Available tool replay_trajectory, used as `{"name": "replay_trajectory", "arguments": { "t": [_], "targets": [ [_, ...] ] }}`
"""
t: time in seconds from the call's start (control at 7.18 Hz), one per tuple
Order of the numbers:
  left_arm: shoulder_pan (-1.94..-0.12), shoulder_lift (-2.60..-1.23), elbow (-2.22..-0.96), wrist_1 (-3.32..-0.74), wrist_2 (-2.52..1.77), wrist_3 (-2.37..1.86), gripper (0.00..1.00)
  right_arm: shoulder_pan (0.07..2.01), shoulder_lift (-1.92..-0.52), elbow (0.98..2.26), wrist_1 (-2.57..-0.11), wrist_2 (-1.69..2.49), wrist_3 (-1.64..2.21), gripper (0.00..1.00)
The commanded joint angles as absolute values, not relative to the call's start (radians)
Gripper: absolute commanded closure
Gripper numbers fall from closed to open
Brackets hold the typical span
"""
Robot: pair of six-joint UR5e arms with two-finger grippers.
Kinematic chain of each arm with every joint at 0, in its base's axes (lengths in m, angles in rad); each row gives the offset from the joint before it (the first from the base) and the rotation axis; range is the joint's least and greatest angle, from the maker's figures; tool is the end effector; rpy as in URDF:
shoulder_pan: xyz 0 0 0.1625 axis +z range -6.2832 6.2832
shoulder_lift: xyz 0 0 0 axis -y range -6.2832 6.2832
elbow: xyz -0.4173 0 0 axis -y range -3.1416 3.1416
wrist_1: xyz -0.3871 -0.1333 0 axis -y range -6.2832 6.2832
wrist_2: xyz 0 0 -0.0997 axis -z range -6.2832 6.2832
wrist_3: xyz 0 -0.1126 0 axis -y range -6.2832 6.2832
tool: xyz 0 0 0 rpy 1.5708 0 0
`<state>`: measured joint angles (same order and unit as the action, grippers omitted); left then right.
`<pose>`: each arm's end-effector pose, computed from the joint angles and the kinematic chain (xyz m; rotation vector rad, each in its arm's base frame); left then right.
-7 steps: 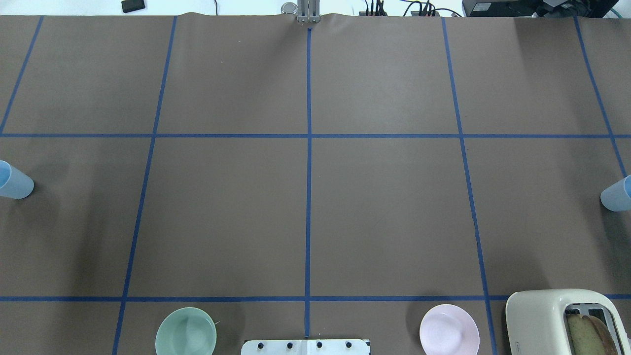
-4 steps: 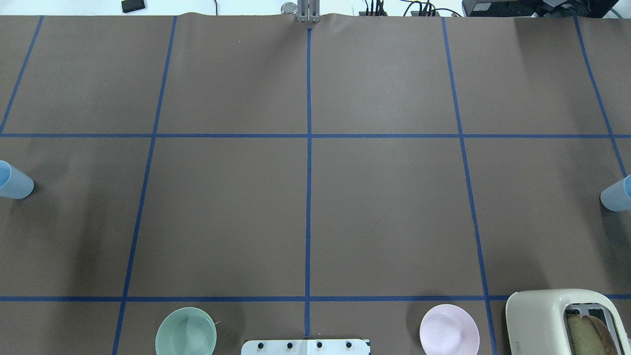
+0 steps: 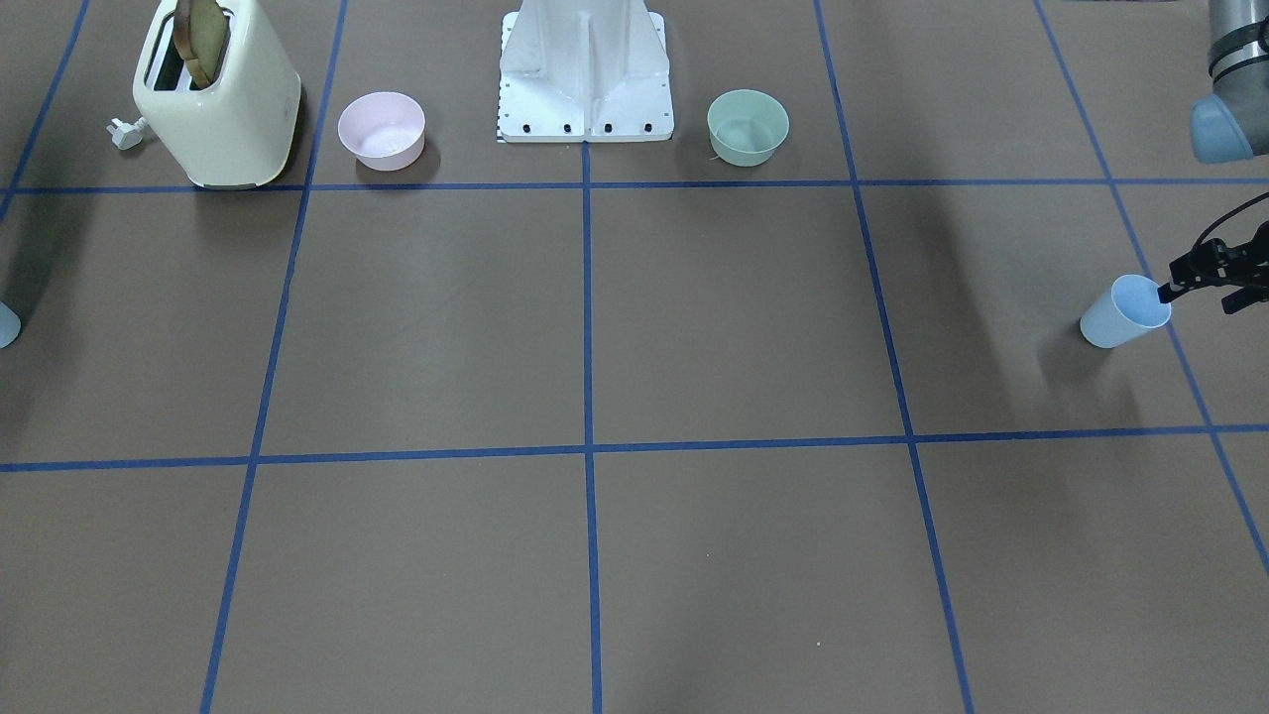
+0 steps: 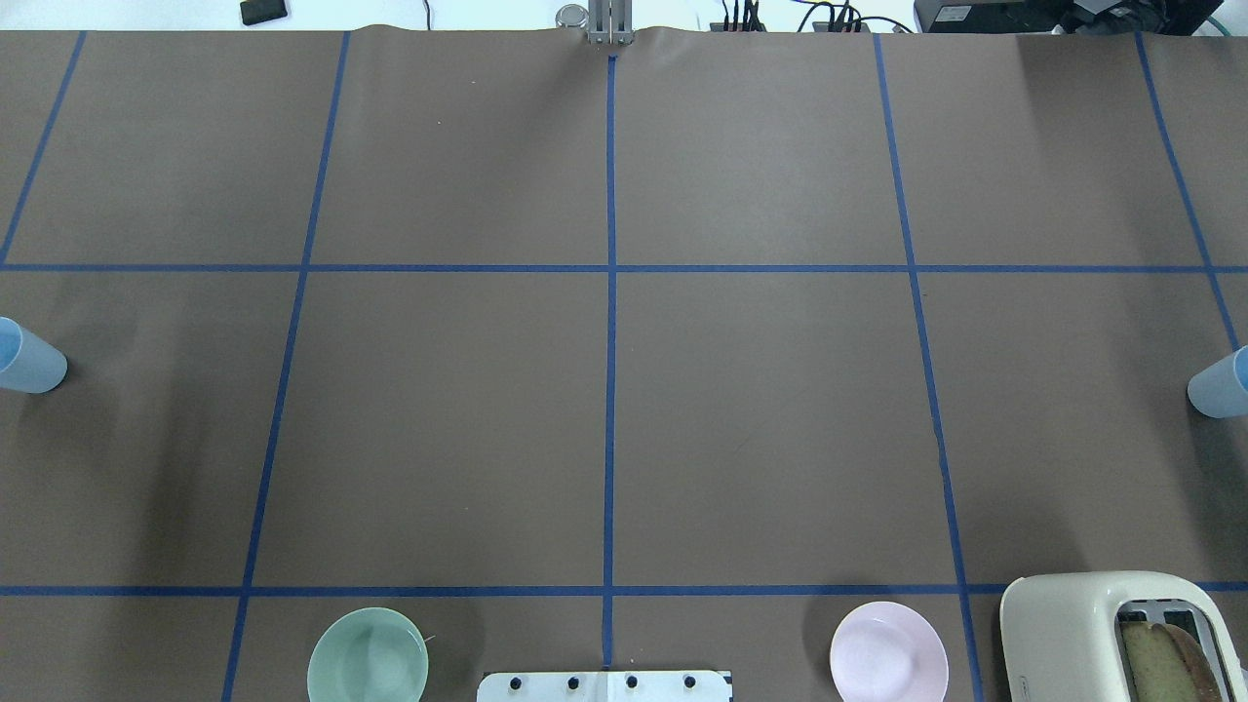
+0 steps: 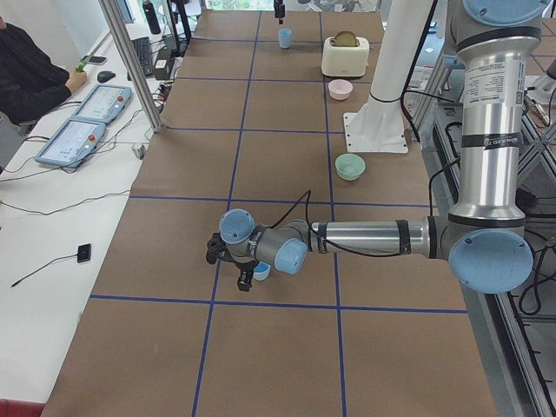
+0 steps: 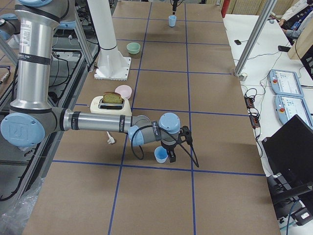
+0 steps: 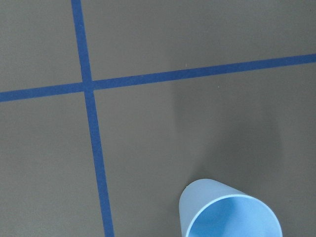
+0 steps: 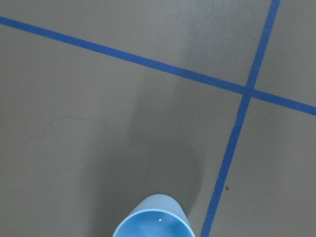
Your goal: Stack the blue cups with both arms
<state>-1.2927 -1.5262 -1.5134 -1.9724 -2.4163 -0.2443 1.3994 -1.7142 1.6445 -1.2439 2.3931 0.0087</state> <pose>0.0857 -0.4787 0.6607 0.0553 0.8836 0.1582 -0.0254 -0.4446 0.6512 0.1684 -0.8383 -0.2584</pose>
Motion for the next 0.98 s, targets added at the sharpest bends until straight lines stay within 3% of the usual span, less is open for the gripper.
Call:
{"name": "replay_trajectory", "arguments": {
  "t": [0.0, 0.42, 0.56, 0.7, 0.84],
  "targets": [
    [-1.269, -1.525, -1.493, -2.002, -2.418, -0.247, 0.13, 1.399, -1.713, 1.643, -1.246, 2.396, 0.015, 0.0],
    [-1.247, -1.525, -1.486, -2.002, -2.424, -0.245, 0.19, 1.397, -1.713, 1.637, -1.244, 2.395, 0.009, 0.0],
    [-1.238, -1.525, -1.486, -2.002, -2.425, -0.245, 0.26, 1.396, -1.713, 1.632, -1.23, 2.393, 0.008, 0.0],
    [-1.233, -1.525, -1.486, -2.002, -2.425, -0.245, 0.42, 1.393, -1.713, 1.612, -1.209, 2.393, 0.008, 0.0],
    [-1.233, -1.525, -1.486, -2.002, -2.425, -0.245, 0.69, 1.388, -1.713, 1.592, -1.183, 2.393, 0.008, 0.0]
  ]
}}
